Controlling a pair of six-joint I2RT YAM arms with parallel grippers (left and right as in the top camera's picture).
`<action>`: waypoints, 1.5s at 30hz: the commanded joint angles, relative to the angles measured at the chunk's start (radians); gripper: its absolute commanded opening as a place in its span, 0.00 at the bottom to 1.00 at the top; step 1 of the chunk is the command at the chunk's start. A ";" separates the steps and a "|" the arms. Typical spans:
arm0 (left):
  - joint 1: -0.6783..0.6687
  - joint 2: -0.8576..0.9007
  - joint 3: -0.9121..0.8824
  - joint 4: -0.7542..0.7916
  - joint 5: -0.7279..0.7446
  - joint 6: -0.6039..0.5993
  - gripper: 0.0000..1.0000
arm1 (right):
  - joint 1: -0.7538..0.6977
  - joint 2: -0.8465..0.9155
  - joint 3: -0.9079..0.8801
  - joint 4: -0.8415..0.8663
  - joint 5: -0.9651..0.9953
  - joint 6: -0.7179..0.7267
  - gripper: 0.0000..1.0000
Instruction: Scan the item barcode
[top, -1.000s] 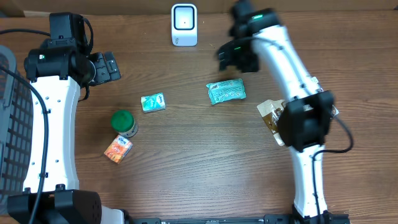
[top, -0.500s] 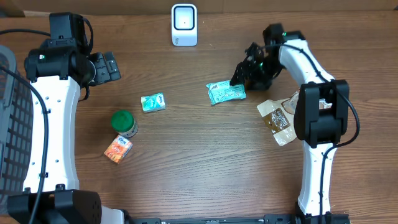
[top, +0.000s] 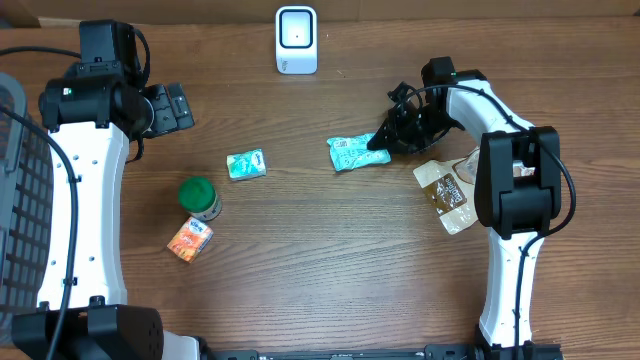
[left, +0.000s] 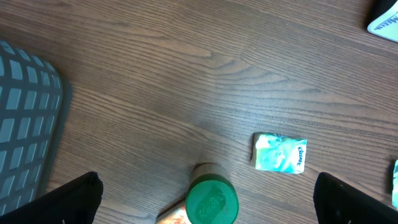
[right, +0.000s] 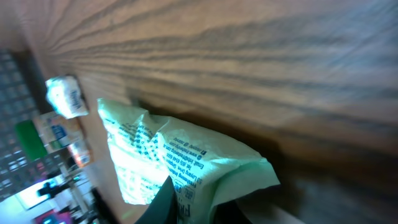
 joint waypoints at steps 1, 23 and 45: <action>0.000 -0.013 0.021 0.001 0.008 0.019 1.00 | -0.014 -0.011 0.018 -0.023 -0.142 -0.005 0.07; 0.000 -0.013 0.021 0.001 0.008 0.019 1.00 | 0.041 -0.580 0.197 -0.112 0.001 0.098 0.04; 0.000 -0.013 0.021 0.001 0.008 0.019 1.00 | 0.306 -0.660 0.280 0.037 0.742 0.273 0.04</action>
